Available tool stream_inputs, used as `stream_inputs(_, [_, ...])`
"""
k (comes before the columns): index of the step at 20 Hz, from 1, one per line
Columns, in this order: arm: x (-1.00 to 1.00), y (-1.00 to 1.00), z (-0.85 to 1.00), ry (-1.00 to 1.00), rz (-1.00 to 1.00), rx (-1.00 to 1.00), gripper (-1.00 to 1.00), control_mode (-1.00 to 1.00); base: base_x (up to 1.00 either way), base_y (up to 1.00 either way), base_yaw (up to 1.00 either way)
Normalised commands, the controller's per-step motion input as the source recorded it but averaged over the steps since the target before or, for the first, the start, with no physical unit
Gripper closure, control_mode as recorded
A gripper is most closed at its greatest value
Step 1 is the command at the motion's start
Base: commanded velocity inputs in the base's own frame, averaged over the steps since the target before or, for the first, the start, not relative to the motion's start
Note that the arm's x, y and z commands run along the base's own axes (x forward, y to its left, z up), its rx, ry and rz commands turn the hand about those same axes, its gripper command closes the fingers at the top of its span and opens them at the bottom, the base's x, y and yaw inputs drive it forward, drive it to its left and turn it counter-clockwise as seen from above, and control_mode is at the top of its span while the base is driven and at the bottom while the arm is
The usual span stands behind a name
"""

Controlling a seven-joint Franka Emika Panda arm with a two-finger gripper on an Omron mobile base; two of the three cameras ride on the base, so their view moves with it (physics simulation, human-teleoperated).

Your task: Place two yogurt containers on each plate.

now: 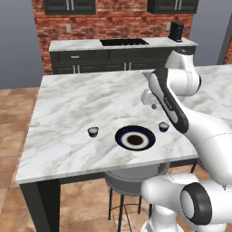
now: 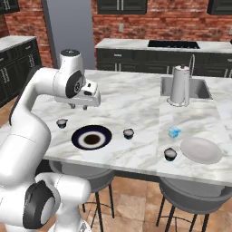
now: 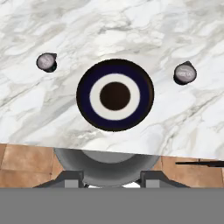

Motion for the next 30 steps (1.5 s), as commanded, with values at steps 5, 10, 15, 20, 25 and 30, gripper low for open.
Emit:
stream_inputs(5, [-0.01,0.0,0.0,0.0,0.0,0.0,-1.0,-1.0,0.0,0.0,0.0])
stream_inputs(10, [0.34,-0.23,-0.33,-0.08,0.0,0.02,-1.0,-1.0,0.0,0.0,0.0])
stream_inputs(15, [0.65,-0.62,-0.43,-0.03,-0.09,0.03,-1.0,-1.0,0.0,0.0,0.0])
stream_inputs(20, [0.73,-0.45,-0.36,0.31,-0.07,0.0,-1.0,-1.0,0.0,0.0,0.0])
stream_inputs(25, [0.5,-0.33,-0.28,0.43,-0.02,0.08,-1.0,-1.0,0.0,0.0,0.0])
stream_inputs(30, [0.3,-0.2,-0.23,0.19,-0.01,0.07,-1.0,-1.0,0.0,0.0,0.0])
